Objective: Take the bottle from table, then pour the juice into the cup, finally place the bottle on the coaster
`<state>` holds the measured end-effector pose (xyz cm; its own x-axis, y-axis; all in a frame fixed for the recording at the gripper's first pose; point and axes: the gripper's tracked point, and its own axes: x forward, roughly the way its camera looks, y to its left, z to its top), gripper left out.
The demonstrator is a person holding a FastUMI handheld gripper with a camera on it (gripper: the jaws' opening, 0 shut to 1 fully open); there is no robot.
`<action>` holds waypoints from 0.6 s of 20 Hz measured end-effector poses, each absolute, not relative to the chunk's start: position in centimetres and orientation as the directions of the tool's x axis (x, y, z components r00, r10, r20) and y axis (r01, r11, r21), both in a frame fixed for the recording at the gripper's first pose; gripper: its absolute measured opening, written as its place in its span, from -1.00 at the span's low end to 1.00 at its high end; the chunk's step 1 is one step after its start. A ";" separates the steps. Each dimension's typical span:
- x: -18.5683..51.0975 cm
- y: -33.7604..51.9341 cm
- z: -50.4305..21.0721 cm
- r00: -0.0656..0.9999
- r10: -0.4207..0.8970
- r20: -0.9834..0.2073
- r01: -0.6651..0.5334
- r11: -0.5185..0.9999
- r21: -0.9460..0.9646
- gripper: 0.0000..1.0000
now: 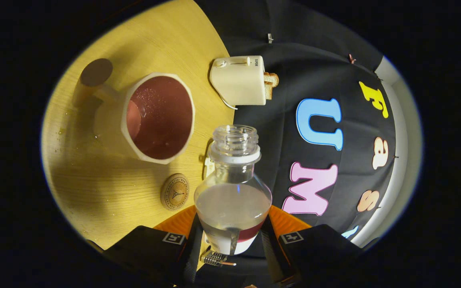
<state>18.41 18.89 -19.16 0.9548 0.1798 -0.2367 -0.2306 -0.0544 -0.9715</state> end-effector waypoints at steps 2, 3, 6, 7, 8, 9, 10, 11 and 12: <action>18.6 19.1 -18.8 0.955 0.191 -0.229 -0.215 -0.088 -0.973 0.42; 18.7 19.3 -18.9 0.952 0.200 -0.231 -0.214 -0.102 -0.972 0.41; 19.2 19.5 -19.0 0.949 0.211 -0.235 -0.205 -0.157 -0.966 0.42; 19.2 19.5 -19.0 0.948 0.218 -0.232 -0.195 -0.178 -0.965 0.41; 19.0 19.5 -18.8 0.947 0.227 -0.227 -0.183 -0.196 -0.963 0.42; 19.1 19.6 -18.8 0.946 0.237 -0.223 -0.174 -0.211 -0.962 0.41; 19.2 19.7 -18.8 0.944 0.245 -0.221 -0.167 -0.223 -0.961 0.41; 19.4 19.6 -19.0 0.944 0.243 -0.224 -0.168 -0.228 -0.959 0.41; 19.4 19.5 -18.8 0.944 0.242 -0.225 -0.169 -0.231 -0.958 0.41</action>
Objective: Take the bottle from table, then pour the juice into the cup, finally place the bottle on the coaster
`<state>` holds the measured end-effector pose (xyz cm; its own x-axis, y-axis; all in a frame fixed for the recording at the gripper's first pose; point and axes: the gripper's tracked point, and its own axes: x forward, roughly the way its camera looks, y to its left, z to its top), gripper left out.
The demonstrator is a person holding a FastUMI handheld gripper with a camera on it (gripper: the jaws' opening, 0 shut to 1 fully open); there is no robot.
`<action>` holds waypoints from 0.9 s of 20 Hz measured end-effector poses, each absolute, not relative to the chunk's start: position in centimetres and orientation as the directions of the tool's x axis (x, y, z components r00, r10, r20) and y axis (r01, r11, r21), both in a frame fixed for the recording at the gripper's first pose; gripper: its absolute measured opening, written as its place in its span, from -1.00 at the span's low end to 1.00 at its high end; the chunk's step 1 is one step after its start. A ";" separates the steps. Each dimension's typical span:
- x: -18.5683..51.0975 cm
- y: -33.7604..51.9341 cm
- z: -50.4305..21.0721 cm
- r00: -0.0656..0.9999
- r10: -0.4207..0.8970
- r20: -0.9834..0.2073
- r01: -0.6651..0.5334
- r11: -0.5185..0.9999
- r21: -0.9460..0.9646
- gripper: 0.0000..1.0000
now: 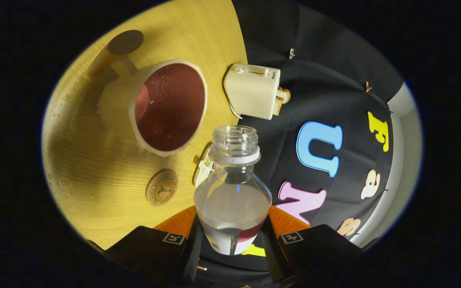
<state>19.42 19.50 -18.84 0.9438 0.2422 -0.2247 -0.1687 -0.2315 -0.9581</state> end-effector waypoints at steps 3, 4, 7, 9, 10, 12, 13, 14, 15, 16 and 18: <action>19.8 19.9 -18.5 0.944 0.252 -0.214 -0.145 -0.267 -0.953 0.42; 19.8 20.0 -18.4 0.942 0.259 -0.212 -0.137 -0.280 -0.950 0.42; 19.6 20.4 -18.2 0.937 0.284 -0.202 -0.106 -0.321 -0.941 0.42; 19.9 20.5 -18.1 0.934 0.296 -0.197 -0.088 -0.344 -0.935 0.41; 20.0 20.5 -18.0 0.934 0.298 -0.197 -0.084 -0.354 -0.932 0.41; 20.3 20.4 -18.0 0.935 0.293 -0.198 -0.079 -0.371 -0.925 0.41; 20.4 20.3 -18.1 0.936 0.289 -0.199 -0.079 -0.379 -0.922 0.41; 20.5 20.2 -18.1 0.937 0.287 -0.200 -0.077 -0.388 -0.918 0.41; 20.5 20.2 -18.2 0.937 0.287 -0.202 -0.074 -0.401 -0.913 0.41; 20.5 20.2 -18.2 0.935 0.293 -0.200 -0.063 -0.416 -0.907 0.41; 20.4 20.3 -18.0 0.933 0.304 -0.194 -0.046 -0.433 -0.900 0.41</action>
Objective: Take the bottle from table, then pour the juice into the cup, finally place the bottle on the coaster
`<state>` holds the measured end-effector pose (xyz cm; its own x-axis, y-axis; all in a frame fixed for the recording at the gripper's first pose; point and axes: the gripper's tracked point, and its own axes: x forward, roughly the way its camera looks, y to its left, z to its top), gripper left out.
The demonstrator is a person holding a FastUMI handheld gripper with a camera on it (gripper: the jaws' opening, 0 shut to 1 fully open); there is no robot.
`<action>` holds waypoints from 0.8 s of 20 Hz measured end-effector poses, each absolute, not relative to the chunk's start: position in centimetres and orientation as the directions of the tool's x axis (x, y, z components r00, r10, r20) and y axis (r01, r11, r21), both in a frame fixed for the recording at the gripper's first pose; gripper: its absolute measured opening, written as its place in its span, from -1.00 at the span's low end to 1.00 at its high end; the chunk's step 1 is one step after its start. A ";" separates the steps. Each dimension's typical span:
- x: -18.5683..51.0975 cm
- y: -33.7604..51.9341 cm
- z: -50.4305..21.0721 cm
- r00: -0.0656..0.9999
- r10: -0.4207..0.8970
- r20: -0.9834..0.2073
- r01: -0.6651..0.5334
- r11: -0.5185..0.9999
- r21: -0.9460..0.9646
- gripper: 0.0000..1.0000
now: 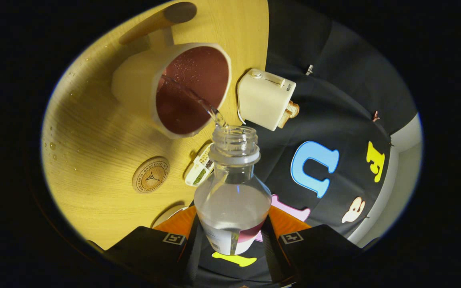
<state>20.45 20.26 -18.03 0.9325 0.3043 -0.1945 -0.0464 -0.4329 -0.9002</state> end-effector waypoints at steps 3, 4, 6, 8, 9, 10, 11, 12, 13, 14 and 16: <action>20.6 20.0 -17.8 0.933 0.305 -0.193 -0.046 -0.431 -0.901 0.41; 20.6 20.2 -17.6 0.932 0.310 -0.189 -0.035 -0.442 -0.897 0.41; 20.7 20.4 -17.3 0.928 0.325 -0.183 -0.015 -0.458 -0.889 0.41; 20.9 20.6 -16.9 0.925 0.338 -0.176 0.004 -0.470 -0.882 0.41; 21.0 20.8 -16.8 0.923 0.342 -0.176 0.009 -0.478 -0.879 0.41; 21.1 20.9 -16.7 0.921 0.348 -0.175 0.017 -0.485 -0.874 0.41; 21.2 21.0 -16.7 0.918 0.356 -0.174 0.027 -0.495 -0.868 0.41; 21.2 21.1 -16.5 0.916 0.362 -0.172 0.038 -0.506 -0.862 0.41; 21.4 21.1 -16.4 0.915 0.367 -0.170 0.047 -0.516 -0.855 0.41; 21.4 21.1 -16.3 0.914 0.369 -0.170 0.053 -0.522 -0.851 0.41; 21.6 21.1 -16.2 0.912 0.374 -0.167 0.061 -0.528 -0.847 0.41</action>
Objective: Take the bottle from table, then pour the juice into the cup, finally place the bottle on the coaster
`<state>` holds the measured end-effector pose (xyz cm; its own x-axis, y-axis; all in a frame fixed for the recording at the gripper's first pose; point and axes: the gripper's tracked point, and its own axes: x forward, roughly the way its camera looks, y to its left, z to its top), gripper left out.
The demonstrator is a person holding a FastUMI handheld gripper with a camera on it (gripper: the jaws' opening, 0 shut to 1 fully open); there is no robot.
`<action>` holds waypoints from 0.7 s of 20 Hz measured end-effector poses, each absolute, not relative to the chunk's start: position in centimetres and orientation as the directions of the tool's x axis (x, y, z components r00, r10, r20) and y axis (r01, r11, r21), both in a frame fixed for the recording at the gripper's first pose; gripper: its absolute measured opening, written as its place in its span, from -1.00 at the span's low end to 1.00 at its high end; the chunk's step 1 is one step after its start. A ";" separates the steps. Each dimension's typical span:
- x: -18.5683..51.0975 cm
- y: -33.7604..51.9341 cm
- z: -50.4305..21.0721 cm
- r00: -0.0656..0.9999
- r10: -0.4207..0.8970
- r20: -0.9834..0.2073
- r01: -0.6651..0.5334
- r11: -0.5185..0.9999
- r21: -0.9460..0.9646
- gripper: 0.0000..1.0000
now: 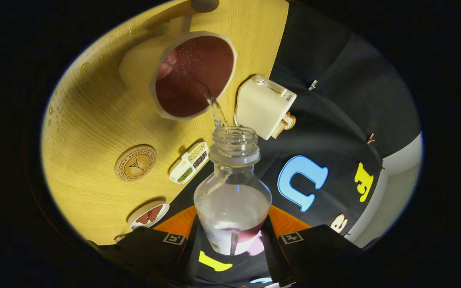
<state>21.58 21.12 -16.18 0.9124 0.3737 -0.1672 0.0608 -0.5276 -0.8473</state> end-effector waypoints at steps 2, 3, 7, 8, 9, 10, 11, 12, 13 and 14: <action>21.6 21.5 -15.9 0.909 0.383 -0.164 0.077 -0.541 -0.837 0.41; 21.8 21.7 -15.8 0.906 0.392 -0.163 0.087 -0.547 -0.833 0.41; 21.6 22.5 -15.6 0.891 0.422 -0.164 0.121 -0.572 -0.811 0.41; 21.6 22.6 -15.6 0.889 0.427 -0.165 0.126 -0.576 -0.808 0.41; 21.6 22.7 -15.7 0.887 0.430 -0.167 0.130 -0.581 -0.804 0.41; 21.5 22.8 -15.6 0.884 0.436 -0.168 0.137 -0.585 -0.799 0.41; 21.4 23.1 -15.8 0.878 0.447 -0.171 0.147 -0.592 -0.792 0.41; 21.3 23.4 -15.8 0.872 0.457 -0.175 0.158 -0.602 -0.783 0.41; 21.2 23.8 -15.7 0.864 0.472 -0.176 0.176 -0.610 -0.773 0.41; 21.0 24.0 -15.7 0.857 0.484 -0.178 0.190 -0.618 -0.763 0.41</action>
